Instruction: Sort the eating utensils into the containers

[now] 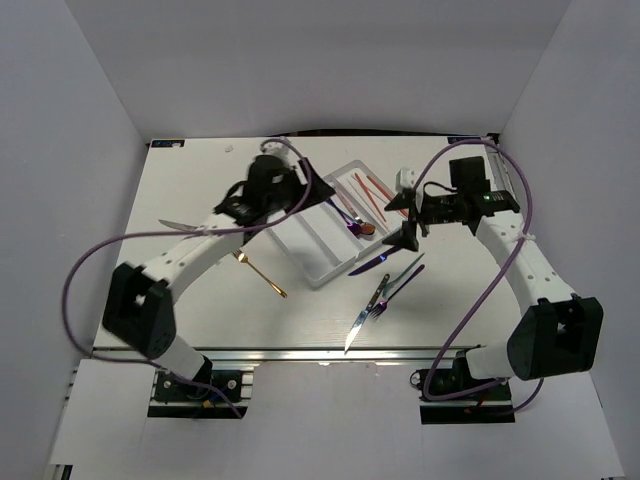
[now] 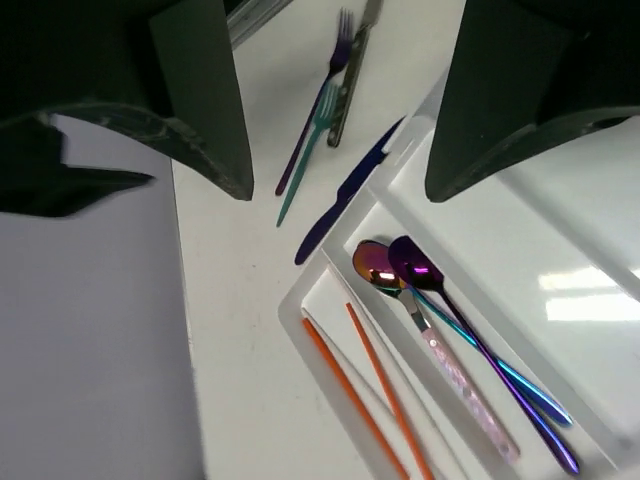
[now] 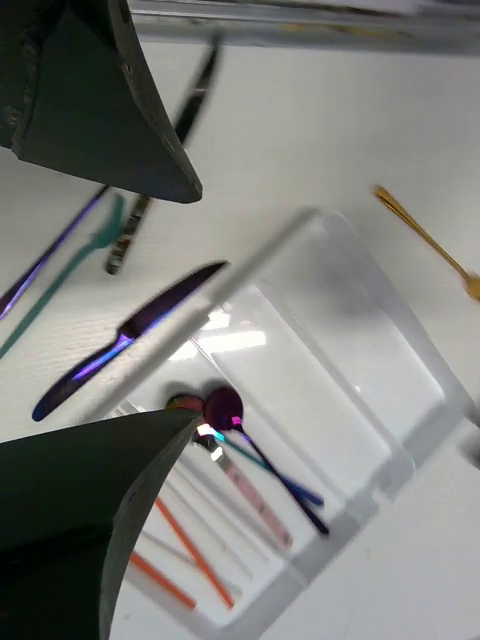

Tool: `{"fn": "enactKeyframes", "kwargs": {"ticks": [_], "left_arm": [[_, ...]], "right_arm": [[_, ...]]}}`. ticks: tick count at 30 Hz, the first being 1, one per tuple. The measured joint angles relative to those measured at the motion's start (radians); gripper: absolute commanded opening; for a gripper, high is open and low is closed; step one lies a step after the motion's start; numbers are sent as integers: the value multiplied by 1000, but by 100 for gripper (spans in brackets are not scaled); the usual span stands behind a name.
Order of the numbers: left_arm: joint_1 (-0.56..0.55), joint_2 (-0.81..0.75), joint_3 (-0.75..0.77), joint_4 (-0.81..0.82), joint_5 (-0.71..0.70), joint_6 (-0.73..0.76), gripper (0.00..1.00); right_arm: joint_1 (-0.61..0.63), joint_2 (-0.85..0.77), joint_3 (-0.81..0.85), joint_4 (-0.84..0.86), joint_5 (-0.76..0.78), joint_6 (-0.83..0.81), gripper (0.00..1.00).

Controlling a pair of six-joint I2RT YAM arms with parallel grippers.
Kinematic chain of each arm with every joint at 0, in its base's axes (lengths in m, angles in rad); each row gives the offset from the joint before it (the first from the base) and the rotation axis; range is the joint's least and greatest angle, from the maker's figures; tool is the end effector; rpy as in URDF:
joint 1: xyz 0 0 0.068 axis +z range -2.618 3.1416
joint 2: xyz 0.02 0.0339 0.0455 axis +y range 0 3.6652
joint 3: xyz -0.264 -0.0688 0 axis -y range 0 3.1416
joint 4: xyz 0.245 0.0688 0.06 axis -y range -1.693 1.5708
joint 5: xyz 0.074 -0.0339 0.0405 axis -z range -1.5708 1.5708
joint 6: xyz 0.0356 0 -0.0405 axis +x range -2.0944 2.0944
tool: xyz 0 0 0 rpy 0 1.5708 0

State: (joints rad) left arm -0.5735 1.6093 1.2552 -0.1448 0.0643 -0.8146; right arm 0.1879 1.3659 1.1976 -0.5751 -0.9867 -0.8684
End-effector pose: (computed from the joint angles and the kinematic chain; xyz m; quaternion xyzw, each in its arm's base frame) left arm 0.3154 -0.2064 0.2962 -0.0870 0.8551 -0.3477 0.3746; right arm 0.2762 0.0827 0.3267 -0.5708 0.6006 0.2906 0.4785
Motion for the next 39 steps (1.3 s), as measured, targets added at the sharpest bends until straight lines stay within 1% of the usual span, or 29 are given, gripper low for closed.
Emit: {"fn": "enactKeyframes", "kwargs": {"ticks": [1,3,5,7,9,10,11,15,19,20,23,27,29,39], "left_arm": [[40,-72,-48,17,60,50,85],[121,-203,-147,40,156,146,88],[198,-311,-225,23,219,237,89],[223,-394,-288,-12,247,338,90],[217,-451,-343,-32,257,412,90],[215,-476,-373,-43,257,441,90],[211,-504,-403,-58,256,473,90],[209,-604,-476,-119,217,569,90],[209,-702,-484,-139,174,615,90],[209,-726,-484,-138,166,622,90],[209,-773,-484,-132,156,636,90],[209,-780,-485,-133,154,645,90],[209,-779,-489,-136,153,649,90],[209,-781,-490,-140,153,650,90]], "right_arm": [[6,6,0,-87,-2,-113,89],[14,38,0,-280,8,-432,89],[15,79,-20,-425,41,-668,89],[15,114,-64,-518,97,-834,88],[16,136,-91,-556,151,-924,84],[16,141,-95,-558,173,-943,82],[15,144,-95,-555,193,-946,78],[18,146,-95,-488,268,-914,67],[40,162,-103,-378,317,-835,59],[51,168,-111,-348,331,-810,54],[92,195,-150,-255,381,-726,48],[119,251,-167,-176,428,-648,48],[119,262,-171,-146,451,-623,50],[121,270,-214,-101,500,-600,50]]}}
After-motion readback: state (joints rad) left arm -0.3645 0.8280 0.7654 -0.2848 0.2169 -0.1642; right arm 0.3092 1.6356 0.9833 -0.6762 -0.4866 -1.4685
